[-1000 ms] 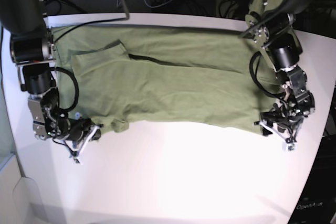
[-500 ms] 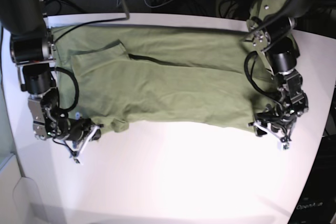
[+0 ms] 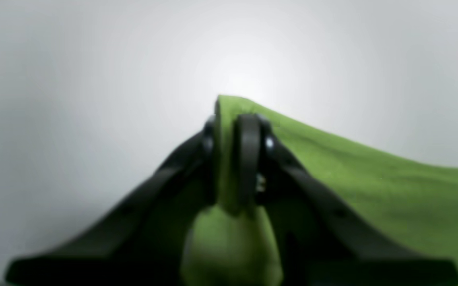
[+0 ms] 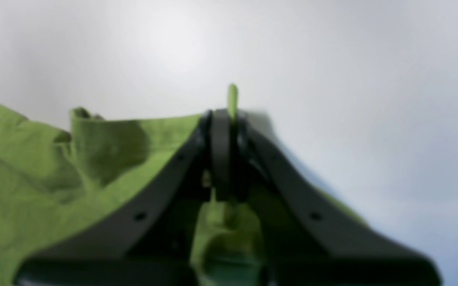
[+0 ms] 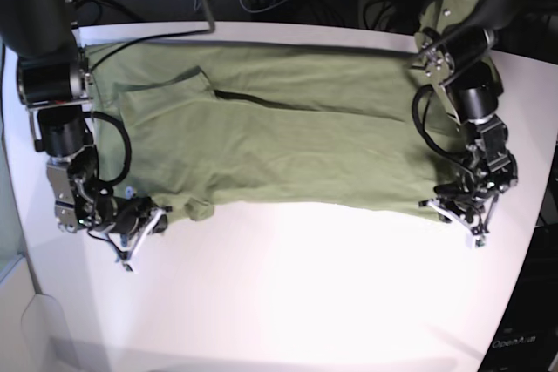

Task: Fold the T-shirt properly
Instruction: 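Grasp the hem corners with both grippers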

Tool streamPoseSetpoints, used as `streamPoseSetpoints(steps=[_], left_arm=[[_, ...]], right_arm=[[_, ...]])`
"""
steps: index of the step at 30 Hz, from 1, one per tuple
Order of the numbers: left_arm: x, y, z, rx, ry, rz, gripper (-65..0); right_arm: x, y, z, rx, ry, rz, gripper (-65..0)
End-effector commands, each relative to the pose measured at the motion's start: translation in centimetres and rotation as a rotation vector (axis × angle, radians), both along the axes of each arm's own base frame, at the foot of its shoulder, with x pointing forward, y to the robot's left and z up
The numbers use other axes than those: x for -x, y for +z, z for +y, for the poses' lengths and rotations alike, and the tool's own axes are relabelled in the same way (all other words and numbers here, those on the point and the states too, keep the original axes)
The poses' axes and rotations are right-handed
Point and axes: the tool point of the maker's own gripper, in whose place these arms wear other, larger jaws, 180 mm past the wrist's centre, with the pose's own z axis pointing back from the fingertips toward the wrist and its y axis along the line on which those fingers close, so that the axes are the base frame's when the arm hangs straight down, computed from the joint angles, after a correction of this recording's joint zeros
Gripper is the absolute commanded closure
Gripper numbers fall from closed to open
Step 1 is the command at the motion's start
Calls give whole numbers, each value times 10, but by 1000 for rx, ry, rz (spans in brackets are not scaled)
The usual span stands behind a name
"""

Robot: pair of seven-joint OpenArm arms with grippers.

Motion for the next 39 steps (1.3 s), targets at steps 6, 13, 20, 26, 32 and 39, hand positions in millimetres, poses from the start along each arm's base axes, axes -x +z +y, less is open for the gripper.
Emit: streamPoseSetpoints(steps=[6, 13, 20, 26, 32, 39], left_arm=[[-12, 20, 11, -108, -72, -29, -68], [-11, 27, 21, -147, -80, -40, -68], [-13, 27, 14, -212, -139, -22, -68], [-8, 46, 9, -264, -149, -89, -67], [13, 52, 8, -312, -155, -91, -67], [14, 54, 11, -314, -151, -96, -70]], right_arm=[[-20, 24, -1, -9, 7, -66, -15], [-21, 26, -2, -14, 0, -78, -13], [-13, 53, 10, 31, 95, -196, -13], [4, 76, 10, 59, 120, -255, -13], [24, 86, -1, 70, 94, -281, -13], [24, 86, 2, 72, 99, -279, -13]])
